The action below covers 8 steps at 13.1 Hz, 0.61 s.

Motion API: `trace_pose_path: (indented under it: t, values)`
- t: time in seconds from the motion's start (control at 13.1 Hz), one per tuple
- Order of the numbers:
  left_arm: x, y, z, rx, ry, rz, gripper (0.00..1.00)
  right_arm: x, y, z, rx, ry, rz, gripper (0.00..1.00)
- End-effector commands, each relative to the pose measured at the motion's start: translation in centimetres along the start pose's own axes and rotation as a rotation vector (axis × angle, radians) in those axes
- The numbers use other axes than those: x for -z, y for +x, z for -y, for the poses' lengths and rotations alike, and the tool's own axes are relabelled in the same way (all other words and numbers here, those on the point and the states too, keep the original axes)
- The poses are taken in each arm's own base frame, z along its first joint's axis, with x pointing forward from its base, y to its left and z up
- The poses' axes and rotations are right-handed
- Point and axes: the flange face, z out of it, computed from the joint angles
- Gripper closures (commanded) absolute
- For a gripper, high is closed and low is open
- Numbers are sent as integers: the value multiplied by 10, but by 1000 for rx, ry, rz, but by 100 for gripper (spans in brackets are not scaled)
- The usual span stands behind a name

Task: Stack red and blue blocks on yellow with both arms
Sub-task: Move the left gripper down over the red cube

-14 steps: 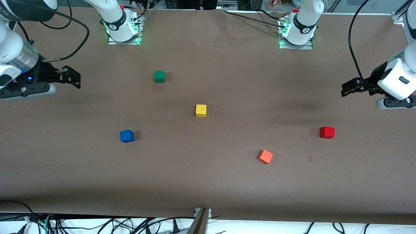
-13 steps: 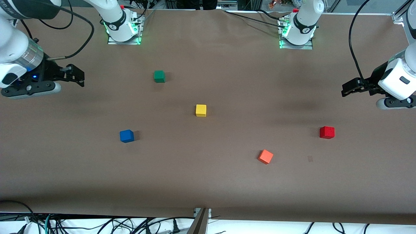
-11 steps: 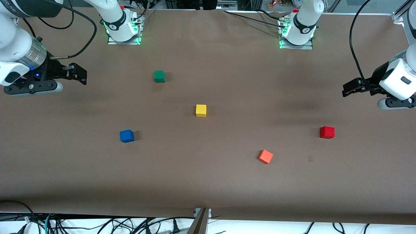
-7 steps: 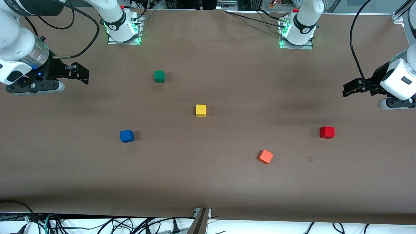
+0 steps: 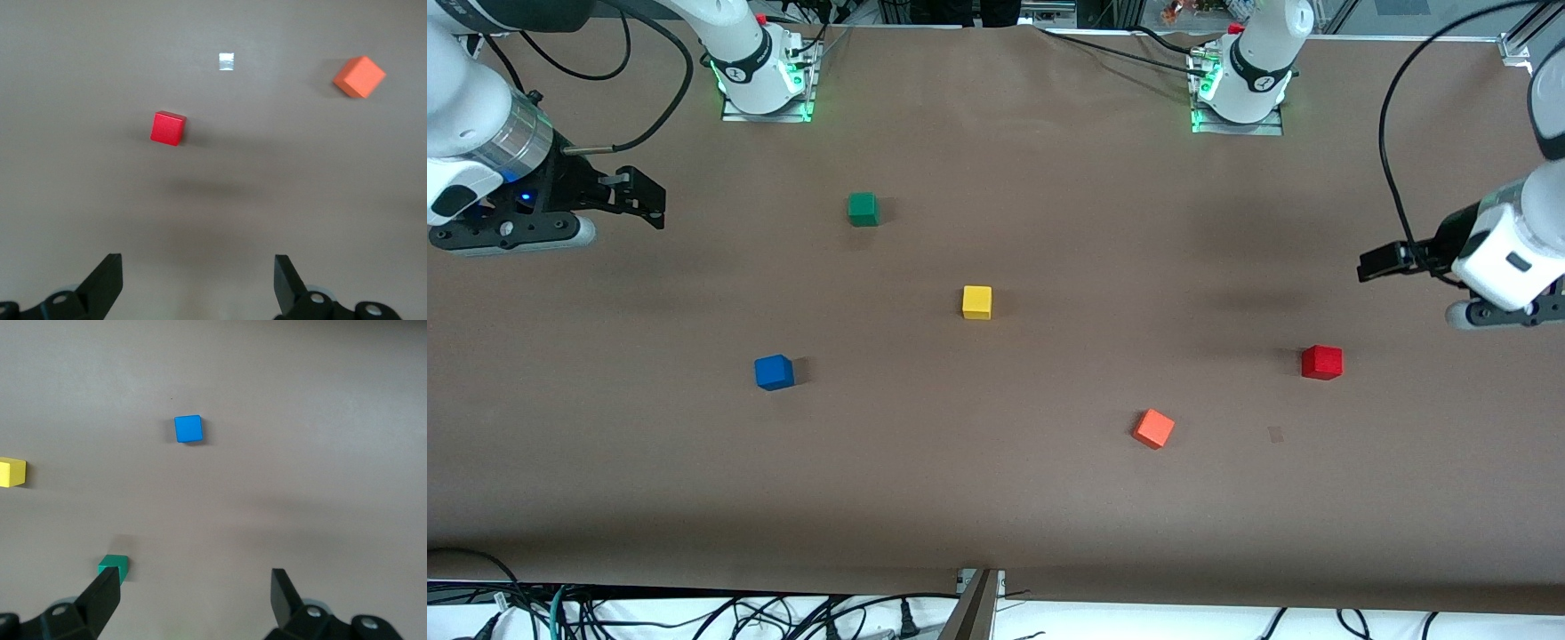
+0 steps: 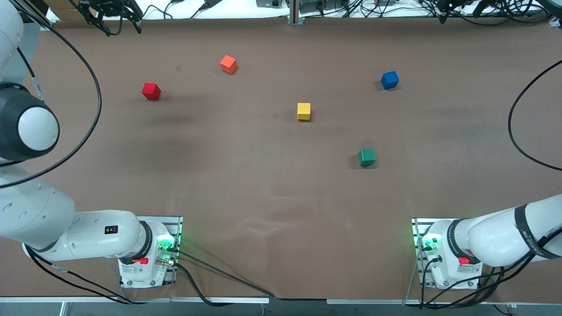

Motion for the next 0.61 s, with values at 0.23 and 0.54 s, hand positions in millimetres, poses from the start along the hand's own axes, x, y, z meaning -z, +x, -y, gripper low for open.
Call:
trace_pose_path:
  t: [0.23,0.54]
  values:
    - [-131,56,64,-144,-30,6,0,7,-1,0,10,-2,0,0]
    - [-236,41,64,-172,-26,-87,0,5,0,-3,7,1,2,0]
